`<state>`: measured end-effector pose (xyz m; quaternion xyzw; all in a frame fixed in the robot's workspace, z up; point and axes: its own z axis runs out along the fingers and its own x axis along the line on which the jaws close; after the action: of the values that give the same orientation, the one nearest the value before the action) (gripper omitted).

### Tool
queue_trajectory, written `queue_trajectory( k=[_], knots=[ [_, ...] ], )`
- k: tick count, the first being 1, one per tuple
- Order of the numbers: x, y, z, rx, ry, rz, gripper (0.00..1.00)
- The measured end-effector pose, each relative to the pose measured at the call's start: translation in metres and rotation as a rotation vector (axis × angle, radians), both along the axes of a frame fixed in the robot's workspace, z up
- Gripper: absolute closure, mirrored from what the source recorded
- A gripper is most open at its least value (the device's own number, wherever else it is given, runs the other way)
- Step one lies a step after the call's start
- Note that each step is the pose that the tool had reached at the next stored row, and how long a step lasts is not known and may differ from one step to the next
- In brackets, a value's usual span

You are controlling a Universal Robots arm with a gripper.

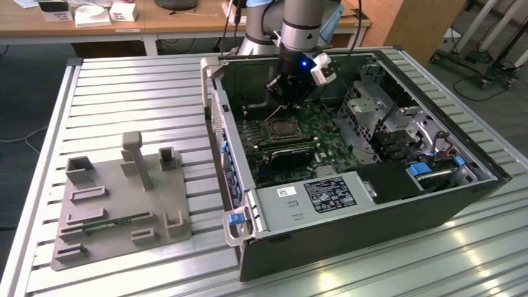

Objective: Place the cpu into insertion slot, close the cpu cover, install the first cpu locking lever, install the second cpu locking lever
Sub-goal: 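Install the first cpu locking lever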

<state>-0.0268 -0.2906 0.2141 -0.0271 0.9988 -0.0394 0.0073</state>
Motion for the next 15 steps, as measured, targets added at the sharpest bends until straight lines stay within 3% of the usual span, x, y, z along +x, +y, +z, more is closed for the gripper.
queue_trajectory(
  k=[10, 15],
  knots=[
    [0.0, -0.0003, 0.0147, 0.0035, 0.0, 0.0, 0.9],
    [-0.005, -0.0003, 0.0181, 0.0067, -0.0016, 0.0, 0.9]
  ],
)
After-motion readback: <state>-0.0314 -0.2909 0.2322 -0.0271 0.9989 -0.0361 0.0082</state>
